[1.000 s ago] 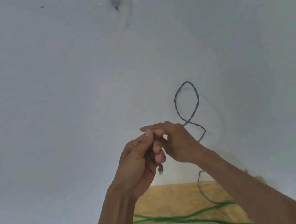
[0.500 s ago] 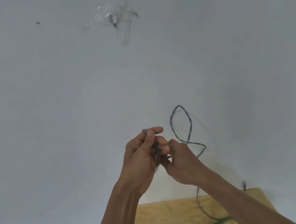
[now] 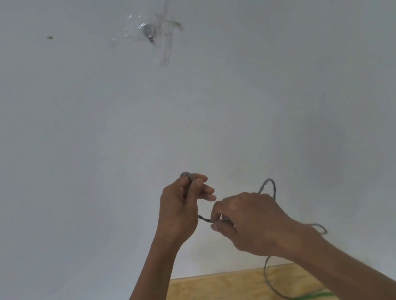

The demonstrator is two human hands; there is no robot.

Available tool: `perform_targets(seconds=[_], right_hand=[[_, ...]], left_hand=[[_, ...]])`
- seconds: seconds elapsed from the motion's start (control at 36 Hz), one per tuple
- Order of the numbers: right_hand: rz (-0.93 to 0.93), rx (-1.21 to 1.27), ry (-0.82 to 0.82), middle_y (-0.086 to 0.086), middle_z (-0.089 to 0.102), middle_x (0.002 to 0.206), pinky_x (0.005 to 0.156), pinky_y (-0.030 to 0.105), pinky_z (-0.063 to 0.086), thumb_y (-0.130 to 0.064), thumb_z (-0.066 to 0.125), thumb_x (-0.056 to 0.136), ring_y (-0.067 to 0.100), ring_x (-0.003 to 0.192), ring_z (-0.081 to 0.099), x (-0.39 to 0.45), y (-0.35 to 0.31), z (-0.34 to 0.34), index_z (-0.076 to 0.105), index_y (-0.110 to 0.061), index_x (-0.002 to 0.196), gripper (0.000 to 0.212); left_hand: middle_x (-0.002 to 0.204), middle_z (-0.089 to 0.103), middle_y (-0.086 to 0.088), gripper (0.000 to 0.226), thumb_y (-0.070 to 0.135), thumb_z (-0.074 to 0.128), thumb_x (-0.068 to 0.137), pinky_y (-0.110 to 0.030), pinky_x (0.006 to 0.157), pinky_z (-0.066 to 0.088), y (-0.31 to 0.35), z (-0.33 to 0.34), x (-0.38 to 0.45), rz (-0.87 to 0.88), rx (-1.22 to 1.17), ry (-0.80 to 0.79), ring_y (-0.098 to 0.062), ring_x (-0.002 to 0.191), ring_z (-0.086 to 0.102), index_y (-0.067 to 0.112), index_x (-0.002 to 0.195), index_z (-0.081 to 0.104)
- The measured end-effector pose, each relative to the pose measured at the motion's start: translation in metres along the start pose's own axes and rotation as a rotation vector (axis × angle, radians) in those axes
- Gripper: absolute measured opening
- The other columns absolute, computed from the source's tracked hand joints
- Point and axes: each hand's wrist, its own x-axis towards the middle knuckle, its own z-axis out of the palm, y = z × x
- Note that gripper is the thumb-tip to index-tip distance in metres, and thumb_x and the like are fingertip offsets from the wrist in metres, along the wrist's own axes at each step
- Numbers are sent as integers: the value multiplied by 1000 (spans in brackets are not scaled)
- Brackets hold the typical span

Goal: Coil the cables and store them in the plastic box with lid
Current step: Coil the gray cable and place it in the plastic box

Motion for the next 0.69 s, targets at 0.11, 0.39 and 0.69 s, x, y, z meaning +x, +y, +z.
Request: perform_targets(seconds=[0.11, 0.39, 0.69], right_hand=[[-123, -72, -24, -10, 63, 101, 73, 35, 47, -35, 43, 101, 15, 96, 59, 5, 3, -26, 61, -29, 101, 18], [-278, 254, 115, -16, 66, 82, 66, 31, 48, -48, 70, 84, 3, 76, 55, 40, 42, -52, 69, -33, 88, 17], [-129, 1078, 160, -9, 69, 62, 53, 13, 42, 2, 72, 83, 0, 55, 57, 39, 57, -27, 73, 6, 89, 7]], left_hand=[[70, 71, 12, 27, 15, 47, 104, -21, 69, 51, -7, -2, -9, -20, 229, -183, -5, 68, 69, 14, 80, 58], [61, 61, -16, 52, 40, 32, 105, -32, 55, 37, 14, 10, -35, -214, -318, -259, -26, 55, 50, 5, 85, 64], [73, 66, -14, 30, 30, 53, 94, -30, 63, 50, 35, 12, -36, -178, -654, -454, -17, 54, 56, 4, 92, 69]])
